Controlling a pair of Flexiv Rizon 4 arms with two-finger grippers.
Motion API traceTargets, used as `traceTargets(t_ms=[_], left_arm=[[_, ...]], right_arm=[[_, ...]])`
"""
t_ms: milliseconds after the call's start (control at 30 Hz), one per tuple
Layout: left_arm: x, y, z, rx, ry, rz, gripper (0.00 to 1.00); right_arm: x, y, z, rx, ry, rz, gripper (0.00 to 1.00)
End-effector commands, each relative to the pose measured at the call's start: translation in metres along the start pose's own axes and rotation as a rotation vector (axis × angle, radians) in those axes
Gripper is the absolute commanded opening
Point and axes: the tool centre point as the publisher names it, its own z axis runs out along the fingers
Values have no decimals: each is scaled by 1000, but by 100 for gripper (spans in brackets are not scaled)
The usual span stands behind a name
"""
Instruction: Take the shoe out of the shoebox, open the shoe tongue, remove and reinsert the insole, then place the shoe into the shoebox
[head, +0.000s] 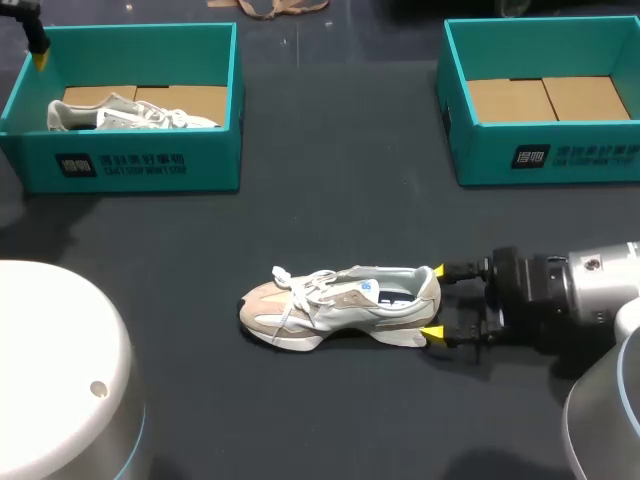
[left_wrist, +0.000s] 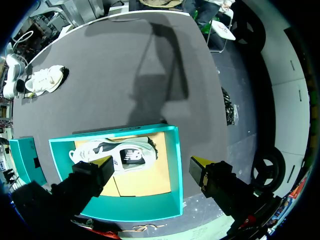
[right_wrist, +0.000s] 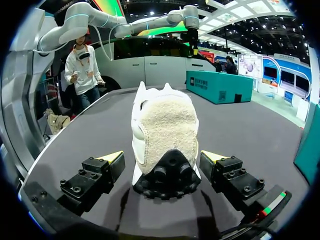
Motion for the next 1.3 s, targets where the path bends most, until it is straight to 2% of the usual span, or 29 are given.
traceTargets(t_ms=[33,1267,1300], left_arm=[[0,0,0,-1,1,1,100],[0,0,0,-1,1,1,100],[0,0,0,-1,1,1,100]], right_arm=[[-7,-1,10,5,9,-2,100],[-1,-8,49,2,45,11,100],[-1,-8,49,2,45,12,84]])
